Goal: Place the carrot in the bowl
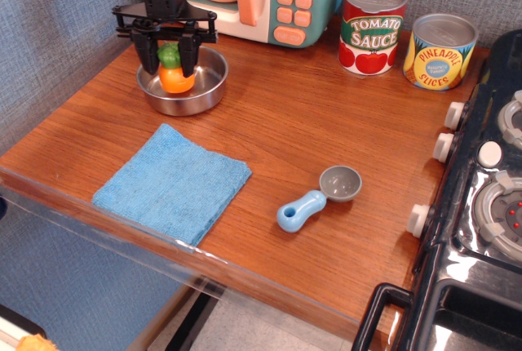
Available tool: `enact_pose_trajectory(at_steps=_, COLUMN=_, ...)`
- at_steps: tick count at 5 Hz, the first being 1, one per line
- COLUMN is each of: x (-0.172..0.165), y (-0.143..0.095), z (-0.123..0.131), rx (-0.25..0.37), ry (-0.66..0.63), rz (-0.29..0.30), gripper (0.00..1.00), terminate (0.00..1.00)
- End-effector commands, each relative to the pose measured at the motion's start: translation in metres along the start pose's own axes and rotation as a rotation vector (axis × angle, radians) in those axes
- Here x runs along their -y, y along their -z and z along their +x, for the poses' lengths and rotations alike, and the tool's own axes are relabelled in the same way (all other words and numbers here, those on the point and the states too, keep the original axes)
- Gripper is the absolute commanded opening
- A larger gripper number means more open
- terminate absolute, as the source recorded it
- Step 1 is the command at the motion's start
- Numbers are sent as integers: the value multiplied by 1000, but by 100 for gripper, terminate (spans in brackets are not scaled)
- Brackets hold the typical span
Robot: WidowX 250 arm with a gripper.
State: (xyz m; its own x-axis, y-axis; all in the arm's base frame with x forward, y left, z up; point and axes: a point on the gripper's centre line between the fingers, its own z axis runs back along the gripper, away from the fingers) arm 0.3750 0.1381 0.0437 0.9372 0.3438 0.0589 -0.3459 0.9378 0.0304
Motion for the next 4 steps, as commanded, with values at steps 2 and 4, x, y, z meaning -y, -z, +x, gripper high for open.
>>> enact_pose_trajectory(at_steps=2, x=11, y=-54, z=2, rx=136, ry=42, rz=7, gripper=100, terminate=0)
enact_pose_trajectory(at_steps=4, x=43, y=-89, z=-28, rx=169, ry=230, rz=-29, gripper=100, terminate=0)
